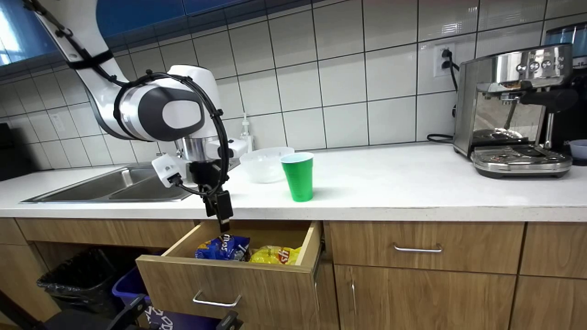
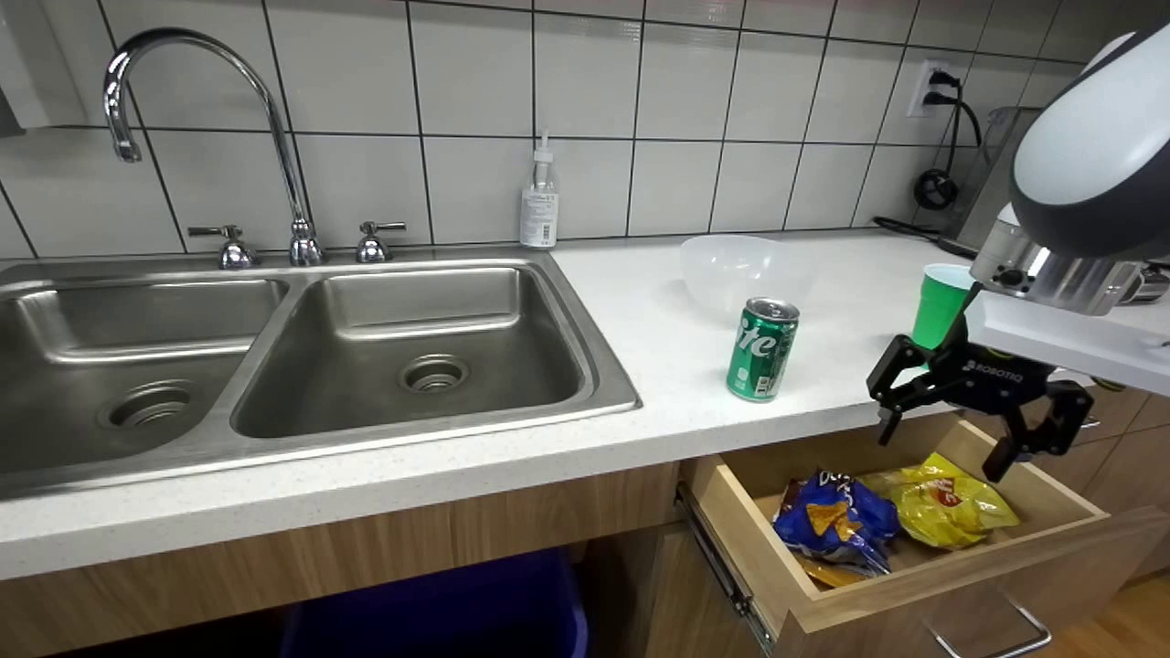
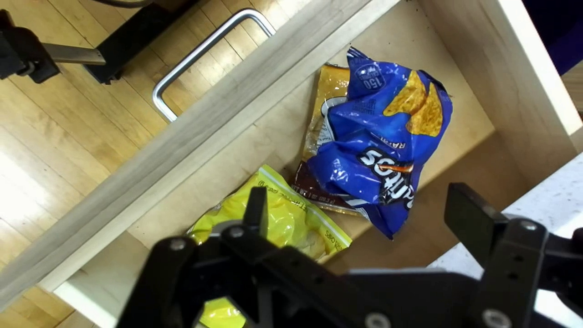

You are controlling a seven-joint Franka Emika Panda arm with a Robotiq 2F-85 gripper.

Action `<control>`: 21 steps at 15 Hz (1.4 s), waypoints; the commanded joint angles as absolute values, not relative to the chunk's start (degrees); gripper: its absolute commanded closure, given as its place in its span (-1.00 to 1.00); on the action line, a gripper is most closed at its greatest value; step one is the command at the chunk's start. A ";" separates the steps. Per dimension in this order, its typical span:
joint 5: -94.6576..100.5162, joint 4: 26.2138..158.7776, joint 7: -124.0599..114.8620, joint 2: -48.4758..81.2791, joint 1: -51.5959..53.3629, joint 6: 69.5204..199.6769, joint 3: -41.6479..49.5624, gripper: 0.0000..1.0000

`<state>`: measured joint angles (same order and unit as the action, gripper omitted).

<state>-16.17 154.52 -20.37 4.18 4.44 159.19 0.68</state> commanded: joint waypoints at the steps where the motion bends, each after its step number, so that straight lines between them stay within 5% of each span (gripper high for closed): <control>1: -15.91 154.55 -20.54 4.12 3.59 159.08 -0.12 -1.00; 21: -10.01 159.97 -15.93 -1.80 3.14 157.24 0.28 -1.00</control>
